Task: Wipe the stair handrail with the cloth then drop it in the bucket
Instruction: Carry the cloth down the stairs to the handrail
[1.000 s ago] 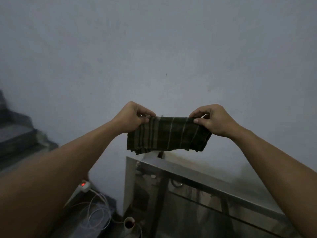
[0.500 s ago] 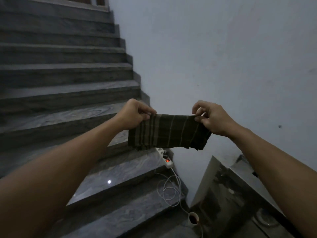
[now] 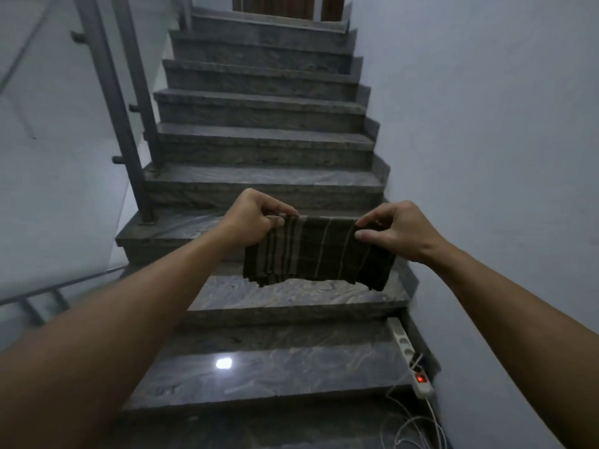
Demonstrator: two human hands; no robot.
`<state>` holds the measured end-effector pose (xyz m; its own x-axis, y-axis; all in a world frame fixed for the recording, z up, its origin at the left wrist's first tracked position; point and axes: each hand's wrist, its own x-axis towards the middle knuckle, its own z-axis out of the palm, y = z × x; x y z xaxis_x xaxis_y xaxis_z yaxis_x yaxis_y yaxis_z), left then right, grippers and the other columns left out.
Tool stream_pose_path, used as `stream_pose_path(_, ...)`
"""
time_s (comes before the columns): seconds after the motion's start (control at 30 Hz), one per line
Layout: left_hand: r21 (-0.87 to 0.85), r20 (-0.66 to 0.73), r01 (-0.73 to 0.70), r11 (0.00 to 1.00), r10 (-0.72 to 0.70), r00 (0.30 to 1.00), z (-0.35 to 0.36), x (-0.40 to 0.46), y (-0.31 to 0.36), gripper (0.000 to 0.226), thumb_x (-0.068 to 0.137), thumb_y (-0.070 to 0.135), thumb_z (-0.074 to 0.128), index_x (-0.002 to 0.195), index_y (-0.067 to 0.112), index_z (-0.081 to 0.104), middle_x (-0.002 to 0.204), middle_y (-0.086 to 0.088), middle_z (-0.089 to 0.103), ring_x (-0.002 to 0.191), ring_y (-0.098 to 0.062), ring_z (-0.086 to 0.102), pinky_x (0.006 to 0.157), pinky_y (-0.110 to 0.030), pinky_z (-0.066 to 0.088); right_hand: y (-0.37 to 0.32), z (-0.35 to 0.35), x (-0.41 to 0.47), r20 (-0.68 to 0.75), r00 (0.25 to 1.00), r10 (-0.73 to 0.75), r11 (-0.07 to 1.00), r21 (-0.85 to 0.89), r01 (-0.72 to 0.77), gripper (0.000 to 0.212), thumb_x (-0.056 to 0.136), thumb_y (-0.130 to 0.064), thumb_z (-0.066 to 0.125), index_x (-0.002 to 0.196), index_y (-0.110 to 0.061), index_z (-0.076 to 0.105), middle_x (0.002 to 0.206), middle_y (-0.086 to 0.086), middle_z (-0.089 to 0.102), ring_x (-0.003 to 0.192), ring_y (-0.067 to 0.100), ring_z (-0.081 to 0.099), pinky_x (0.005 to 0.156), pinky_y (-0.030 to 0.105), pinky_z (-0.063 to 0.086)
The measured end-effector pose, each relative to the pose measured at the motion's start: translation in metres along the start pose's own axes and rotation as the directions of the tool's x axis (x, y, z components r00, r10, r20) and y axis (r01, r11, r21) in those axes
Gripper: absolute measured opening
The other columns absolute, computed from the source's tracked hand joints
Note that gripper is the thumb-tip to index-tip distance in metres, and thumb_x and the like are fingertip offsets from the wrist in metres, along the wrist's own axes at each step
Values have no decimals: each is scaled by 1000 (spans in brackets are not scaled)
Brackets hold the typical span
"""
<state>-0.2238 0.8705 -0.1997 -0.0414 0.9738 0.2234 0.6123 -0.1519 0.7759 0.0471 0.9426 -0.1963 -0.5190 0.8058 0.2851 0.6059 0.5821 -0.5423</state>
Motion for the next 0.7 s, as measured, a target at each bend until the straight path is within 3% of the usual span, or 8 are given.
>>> stream_pose_path(0.13,-8,-43,61,998,-61,997,-56,49,-10,25,89,2,60,108,13,72,100,2,70,93,-5,64,78,-16,52,-28,-1,85,3,999,-37,999,6,37,20,76,-14,78,90,-20,66,90,-3,64,86,12,61,73,19,49)
stream_pose_path(0.27,-3,-91,86,996,-86,992,-108,89,-2,25,89,3,60,109,12,71,102,0,70,97,-10,64,85,-26,53,-54,-11,155,-3,998,-59,997,56,59,33,80,-10,73,100,-22,50,92,-1,61,84,14,61,68,24,50)
stream_pose_path(0.4,-8,-139,91,996,-91,986,-146,131,2,25,89,2,60,109,12,71,100,0,70,93,-8,64,74,-19,53,-66,-22,220,55,993,-106,987,125,98,31,86,-8,65,110,-28,59,102,-4,63,95,13,62,75,29,54)
stream_pose_path(0.53,13,-177,101,995,-97,979,-175,176,-7,25,89,3,61,108,15,72,101,3,70,94,-7,64,80,-23,55,-63,-22,285,53,982,-181,976,135,173,34,86,-6,65,112,-28,69,113,-6,67,107,12,60,93,33,52)
stream_pose_path(0.63,47,-197,115,992,-104,975,-190,213,-13,26,87,3,63,109,14,71,101,1,70,94,-7,63,78,-20,52,-58,-24,335,68,978,-196,969,166,183,33,86,-5,65,114,-23,69,112,-4,67,107,12,60,93,31,51)
stream_pose_path(0.7,71,-208,138,988,-121,971,-204,240,-13,28,85,4,66,110,15,70,103,-1,71,98,-10,64,84,-26,54,-55,-31,369,68,980,-188,966,193,172,33,86,-6,66,115,-21,67,110,-1,66,104,14,61,87,31,53)
